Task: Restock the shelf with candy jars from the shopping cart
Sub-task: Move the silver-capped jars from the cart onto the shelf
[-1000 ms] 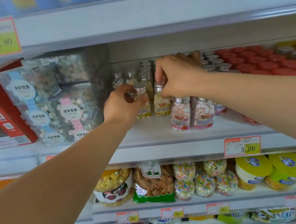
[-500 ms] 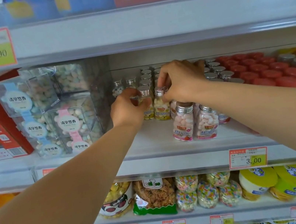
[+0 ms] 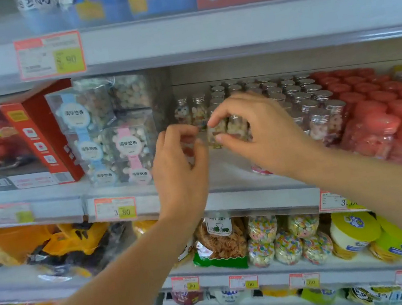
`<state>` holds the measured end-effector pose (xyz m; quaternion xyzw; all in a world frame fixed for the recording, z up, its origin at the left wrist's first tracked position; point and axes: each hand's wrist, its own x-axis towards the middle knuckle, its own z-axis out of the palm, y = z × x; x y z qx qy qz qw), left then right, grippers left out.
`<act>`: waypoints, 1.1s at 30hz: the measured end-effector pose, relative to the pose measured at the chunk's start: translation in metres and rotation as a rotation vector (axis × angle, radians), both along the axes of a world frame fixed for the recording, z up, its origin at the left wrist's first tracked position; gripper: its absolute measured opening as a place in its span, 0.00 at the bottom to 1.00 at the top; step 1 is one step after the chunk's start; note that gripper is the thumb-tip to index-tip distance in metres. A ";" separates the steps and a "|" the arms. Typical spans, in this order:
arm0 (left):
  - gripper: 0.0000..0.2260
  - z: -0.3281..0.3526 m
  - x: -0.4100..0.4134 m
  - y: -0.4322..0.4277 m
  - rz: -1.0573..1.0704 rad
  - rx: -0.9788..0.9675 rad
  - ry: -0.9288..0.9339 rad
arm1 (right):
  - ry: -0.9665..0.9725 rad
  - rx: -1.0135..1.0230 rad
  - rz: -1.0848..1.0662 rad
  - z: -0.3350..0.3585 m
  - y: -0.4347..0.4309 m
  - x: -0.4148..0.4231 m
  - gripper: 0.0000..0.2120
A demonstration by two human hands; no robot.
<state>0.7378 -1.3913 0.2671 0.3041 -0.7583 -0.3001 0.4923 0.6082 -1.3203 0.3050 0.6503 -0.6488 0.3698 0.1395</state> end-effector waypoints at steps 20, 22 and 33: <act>0.23 -0.366 0.322 0.090 0.504 0.609 -1.090 | -0.205 0.938 0.432 -0.381 -0.017 0.232 0.07; 0.28 -0.391 0.332 0.110 0.506 0.725 -1.145 | -0.151 1.128 0.422 -0.425 -0.007 0.242 0.09; 0.32 -0.441 0.331 0.167 0.602 0.718 -0.807 | 0.253 1.702 0.518 -0.532 0.053 0.256 0.20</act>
